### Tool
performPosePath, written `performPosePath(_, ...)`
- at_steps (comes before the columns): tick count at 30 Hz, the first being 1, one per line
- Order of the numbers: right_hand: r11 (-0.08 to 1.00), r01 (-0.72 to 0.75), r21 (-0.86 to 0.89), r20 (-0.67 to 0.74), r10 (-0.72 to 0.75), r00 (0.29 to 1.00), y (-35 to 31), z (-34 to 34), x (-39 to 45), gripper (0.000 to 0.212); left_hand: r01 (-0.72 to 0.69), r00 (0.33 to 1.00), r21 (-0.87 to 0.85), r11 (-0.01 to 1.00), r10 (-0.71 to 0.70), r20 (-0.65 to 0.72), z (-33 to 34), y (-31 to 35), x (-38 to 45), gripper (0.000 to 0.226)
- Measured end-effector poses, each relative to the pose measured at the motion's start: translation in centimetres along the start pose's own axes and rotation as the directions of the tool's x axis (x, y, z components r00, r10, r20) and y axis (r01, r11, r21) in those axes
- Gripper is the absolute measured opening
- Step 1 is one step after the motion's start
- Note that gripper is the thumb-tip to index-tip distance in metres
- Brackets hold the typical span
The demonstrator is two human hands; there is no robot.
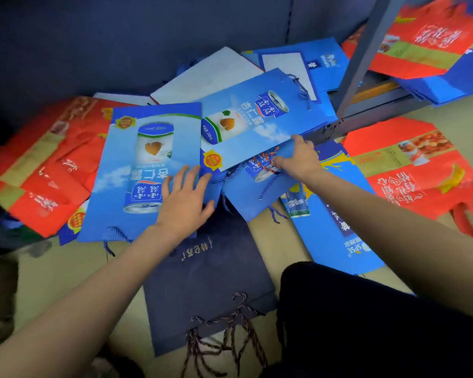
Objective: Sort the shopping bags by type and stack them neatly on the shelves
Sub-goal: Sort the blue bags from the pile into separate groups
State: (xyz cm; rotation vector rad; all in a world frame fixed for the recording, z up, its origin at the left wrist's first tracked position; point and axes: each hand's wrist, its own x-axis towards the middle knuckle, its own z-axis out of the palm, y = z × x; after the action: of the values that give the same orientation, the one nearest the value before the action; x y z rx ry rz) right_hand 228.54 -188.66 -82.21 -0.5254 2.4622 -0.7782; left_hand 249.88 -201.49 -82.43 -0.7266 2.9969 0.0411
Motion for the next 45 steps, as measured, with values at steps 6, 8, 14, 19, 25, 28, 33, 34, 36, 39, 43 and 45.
performPosePath(6, 0.854, -0.204, 0.479, 0.224, 0.105, 0.969, -4.8, 4.1, -0.8, 0.077, 0.411, 0.898, -0.065, 0.909, -0.391, 0.203, -0.5, -6.3, -3.3, 0.070)
performPosePath(8, 0.730, -0.286, 0.620, 0.207, 0.199, 0.958, -5.2, 5.5, -0.2, 0.079, 0.500, 0.848, -0.082, 0.862, -0.468, 0.247, -0.4, -8.3, -4.4, 0.074)
performPosePath(14, 0.637, -0.199, 0.745, -0.050, 0.350, 0.935, -6.5, 7.3, 1.9, 0.065, 0.604, 0.790, -0.229, 0.764, -0.535, 0.299, -0.5, -11.3, -4.8, 0.078)
performPosePath(19, 0.794, 0.108, 0.599, -0.346, 0.136, 0.928, -8.9, 4.6, 1.7, 0.053, 0.678, 0.730, -0.177, 0.713, -0.624, 0.280, -0.5, -13.1, -4.6, 0.081)
performPosePath(25, 0.831, 0.294, 0.473, -0.540, 0.009, 0.841, -13.7, -4.1, 0.4, 0.053, 0.658, 0.677, -0.627, 0.417, -0.692, 0.251, -1.9, -14.2, -5.0, 0.066)
performPosePath(28, 0.715, 0.255, 0.651, -0.405, 0.043, 0.913, -14.9, -6.2, -1.6, 0.062, 0.649, 0.670, -0.629, 0.427, -0.712, 0.208, -3.2, -14.5, -5.6, 0.063)
performPosePath(33, 0.845, 0.062, 0.532, 0.040, -0.098, 0.994, -13.6, -5.0, -5.1, 0.064, 0.526, 0.628, -0.834, 0.168, -0.737, 0.248, -3.7, -15.2, -7.2, 0.058)
performPosePath(34, 0.921, 0.093, 0.377, 0.090, -0.137, 0.986, -13.4, -4.6, -5.1, 0.062, 0.496, 0.619, -0.860, 0.120, -0.743, 0.253, -3.8, -15.4, -7.6, 0.057)
performPosePath(36, 0.972, 0.221, 0.078, 0.120, -0.229, 0.966, -13.7, -4.0, -5.0, 0.056, 0.469, 0.620, -0.882, 0.049, -0.729, 0.289, -3.7, -15.7, -8.4, 0.058)
performPosePath(39, 0.938, 0.342, -0.055, 0.141, -0.332, 0.933, -15.1, -4.0, -4.3, 0.056, 0.504, 0.677, -0.851, 0.150, -0.680, 0.281, -3.0, -16.3, -9.6, 0.062)
performPosePath(43, 0.866, 0.469, -0.173, 0.254, -0.421, 0.871, -17.7, -3.9, -4.6, 0.062, 0.423, 0.685, -0.888, 0.178, -0.705, 0.185, -2.7, -16.4, -9.5, 0.061)
performPosePath(45, 0.725, 0.584, -0.366, 0.272, -0.517, 0.812, -19.6, -3.4, -4.9, 0.066, 0.407, 0.644, -0.866, 0.290, -0.764, 0.047, -3.1, -16.5, -9.1, 0.063)
